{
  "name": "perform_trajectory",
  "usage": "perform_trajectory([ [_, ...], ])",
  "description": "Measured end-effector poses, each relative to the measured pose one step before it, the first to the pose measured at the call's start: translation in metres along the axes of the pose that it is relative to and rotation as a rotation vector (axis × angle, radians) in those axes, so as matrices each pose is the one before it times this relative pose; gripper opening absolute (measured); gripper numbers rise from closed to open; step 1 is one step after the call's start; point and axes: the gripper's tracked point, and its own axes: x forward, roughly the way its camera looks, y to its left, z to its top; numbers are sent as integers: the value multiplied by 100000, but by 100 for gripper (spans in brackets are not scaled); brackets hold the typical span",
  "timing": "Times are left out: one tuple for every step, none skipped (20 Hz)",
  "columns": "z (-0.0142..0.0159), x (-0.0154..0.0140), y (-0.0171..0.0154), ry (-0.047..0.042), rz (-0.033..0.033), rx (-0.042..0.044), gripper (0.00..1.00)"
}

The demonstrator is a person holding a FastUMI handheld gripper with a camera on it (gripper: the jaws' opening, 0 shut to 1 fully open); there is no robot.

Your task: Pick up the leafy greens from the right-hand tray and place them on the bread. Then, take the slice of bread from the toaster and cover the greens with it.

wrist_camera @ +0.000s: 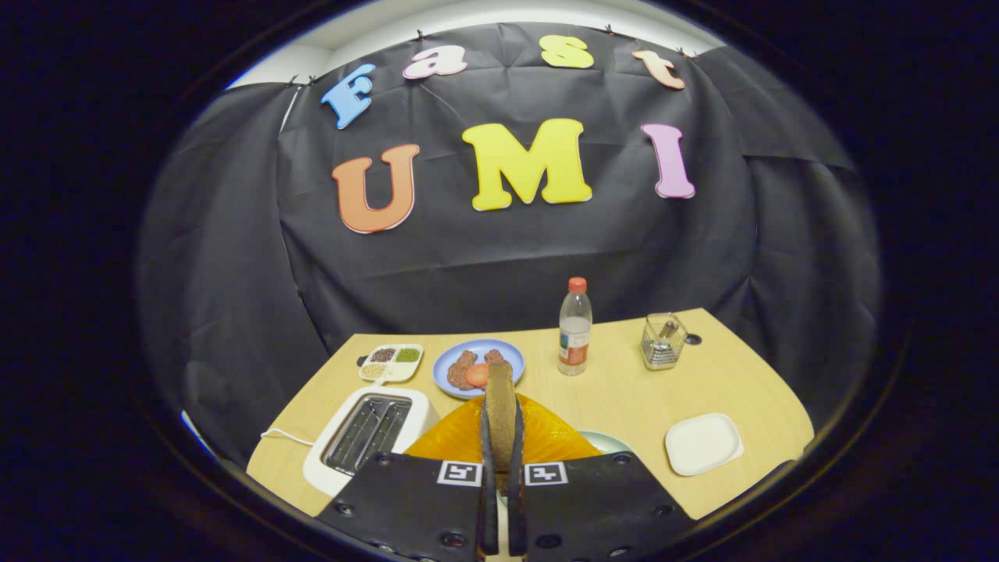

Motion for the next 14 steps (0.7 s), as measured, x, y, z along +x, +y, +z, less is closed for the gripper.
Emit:
perform_trajectory([
  [-1035, 611, -409, 1374, 743, 826, 5],
  [-1132, 748, -350, 1417, 964, 802, 5],
  [-1049, 637, -345, 1249, 703, 1107, 5],
  [-977, 688, -360, 1249, 416, 1292, 5],
  [-822, 535, -369, 1232, 89, 1018, 5],
  [-924, 580, -496, 1421, -474, 688, 5],
  [-600, 494, -448, 1042, -337, 689, 5],
  [-532, 453, -305, 761, -27, 645, 5],
  [-371, 326, -301, 581, 269, 561, 5],
  [-354, 333, -316, 257, -40, 68, 5],
  [-313, 404, -282, 486, 282, -222, 5],
  [-309, 202, -359, 528, -209, -580, 5],
  [79, 107, -467, -208, -203, -775, 5],
  [38, 20, -512, -146, -788, -1067, 8],
])
